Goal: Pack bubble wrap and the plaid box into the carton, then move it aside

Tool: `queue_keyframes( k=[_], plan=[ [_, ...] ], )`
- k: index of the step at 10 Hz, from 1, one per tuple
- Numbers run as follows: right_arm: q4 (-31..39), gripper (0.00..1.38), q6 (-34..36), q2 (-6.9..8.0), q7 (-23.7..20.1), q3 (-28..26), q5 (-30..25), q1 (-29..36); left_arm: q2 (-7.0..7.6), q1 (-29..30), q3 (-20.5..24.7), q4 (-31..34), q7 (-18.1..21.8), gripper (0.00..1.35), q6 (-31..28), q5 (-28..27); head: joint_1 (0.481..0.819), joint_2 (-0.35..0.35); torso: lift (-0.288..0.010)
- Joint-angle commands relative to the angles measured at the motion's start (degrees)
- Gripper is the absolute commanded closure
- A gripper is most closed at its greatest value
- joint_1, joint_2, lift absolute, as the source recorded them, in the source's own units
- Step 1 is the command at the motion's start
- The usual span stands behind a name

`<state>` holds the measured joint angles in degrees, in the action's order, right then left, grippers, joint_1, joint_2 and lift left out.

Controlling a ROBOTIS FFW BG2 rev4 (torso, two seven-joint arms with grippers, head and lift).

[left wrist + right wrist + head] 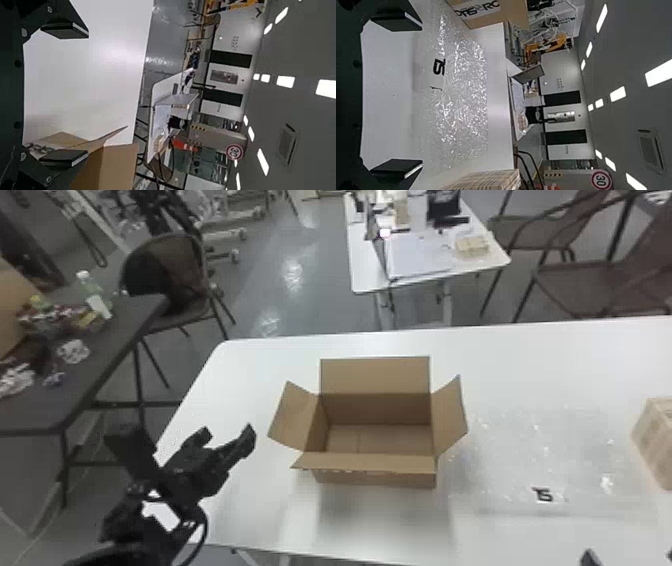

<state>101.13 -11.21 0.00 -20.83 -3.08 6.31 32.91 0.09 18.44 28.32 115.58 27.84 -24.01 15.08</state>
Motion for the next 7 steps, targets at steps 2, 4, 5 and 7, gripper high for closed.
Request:
queue_keyframes(
  k=[2,4,5,7],
  plan=[
    [-0.32,0.09,0.49,0.05,0.0,0.36,0.19,-0.39,0.09,-3.05,-3.27,-2.81,0.37,0.26,-6.14,6.1,0.695,0.239,-0.102],
    [-0.59,0.09,0.67,0.05,0.0,0.53,0.28,-0.83,0.18,-5.52,-5.29,-7.03,1.42,0.27,-4.91,6.36,0.695,0.186,-0.102],
    [-0.67,0.09,0.75,0.05,0.0,0.62,0.28,-1.0,0.44,-6.75,-5.91,-9.14,2.13,0.32,-3.06,5.75,0.695,0.169,-0.102],
    [-0.76,0.09,0.84,0.05,0.0,0.88,0.1,-1.27,1.41,-7.54,-6.08,-10.55,2.3,0.8,-0.07,4.95,0.695,0.158,-0.102]
  ],
)
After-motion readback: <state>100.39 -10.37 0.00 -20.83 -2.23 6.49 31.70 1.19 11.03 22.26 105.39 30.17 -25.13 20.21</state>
